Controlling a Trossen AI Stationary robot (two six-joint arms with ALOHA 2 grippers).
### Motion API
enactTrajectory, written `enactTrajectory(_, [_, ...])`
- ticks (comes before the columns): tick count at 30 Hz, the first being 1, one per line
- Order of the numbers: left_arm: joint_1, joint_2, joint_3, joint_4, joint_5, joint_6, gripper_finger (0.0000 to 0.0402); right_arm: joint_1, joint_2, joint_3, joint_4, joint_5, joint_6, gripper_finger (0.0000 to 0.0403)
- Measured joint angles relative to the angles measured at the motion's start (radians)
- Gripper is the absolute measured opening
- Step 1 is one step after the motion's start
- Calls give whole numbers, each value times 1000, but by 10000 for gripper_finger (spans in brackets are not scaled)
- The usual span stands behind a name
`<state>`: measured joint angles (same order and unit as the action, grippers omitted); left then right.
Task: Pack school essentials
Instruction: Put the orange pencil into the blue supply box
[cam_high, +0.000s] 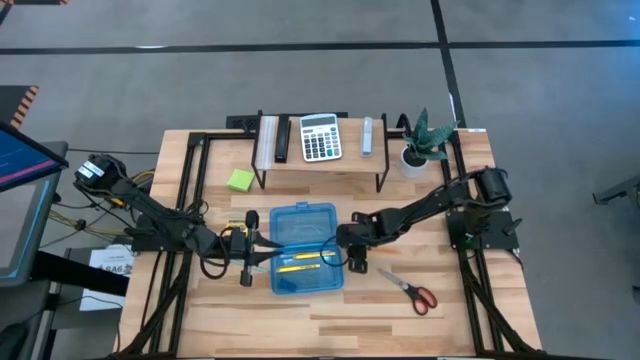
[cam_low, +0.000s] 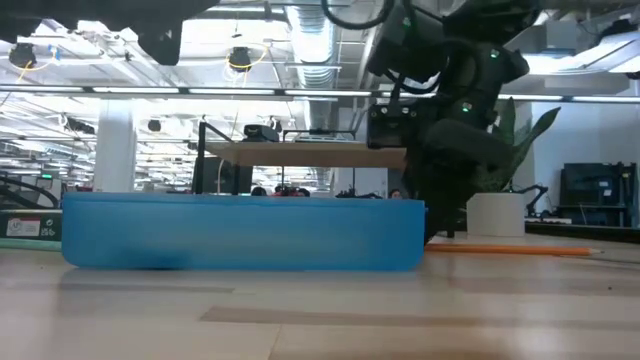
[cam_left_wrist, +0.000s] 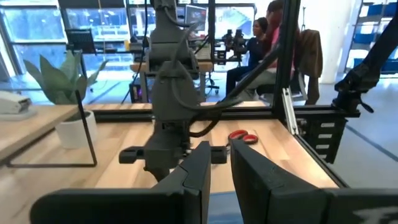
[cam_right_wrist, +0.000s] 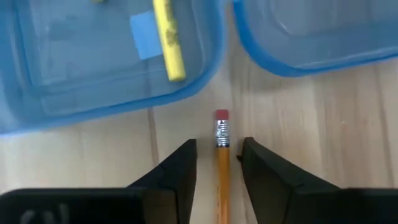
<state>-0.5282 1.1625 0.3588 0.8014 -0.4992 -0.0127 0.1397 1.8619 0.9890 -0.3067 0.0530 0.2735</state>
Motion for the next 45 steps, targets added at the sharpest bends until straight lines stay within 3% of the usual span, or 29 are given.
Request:
enactTrajectory(17, [0,0,0,-30,46,-84,50,-48,-1,2,-105,-21,-23,15])
enactTrajectory(25, [0,0,0,-59,48,-104,50,-41,-23,0,-132,-4,-13,12])
enactTrajectory(45, [0,0,0,-70,45,-128,50,-4,-242,-8,-294,16,11,5])
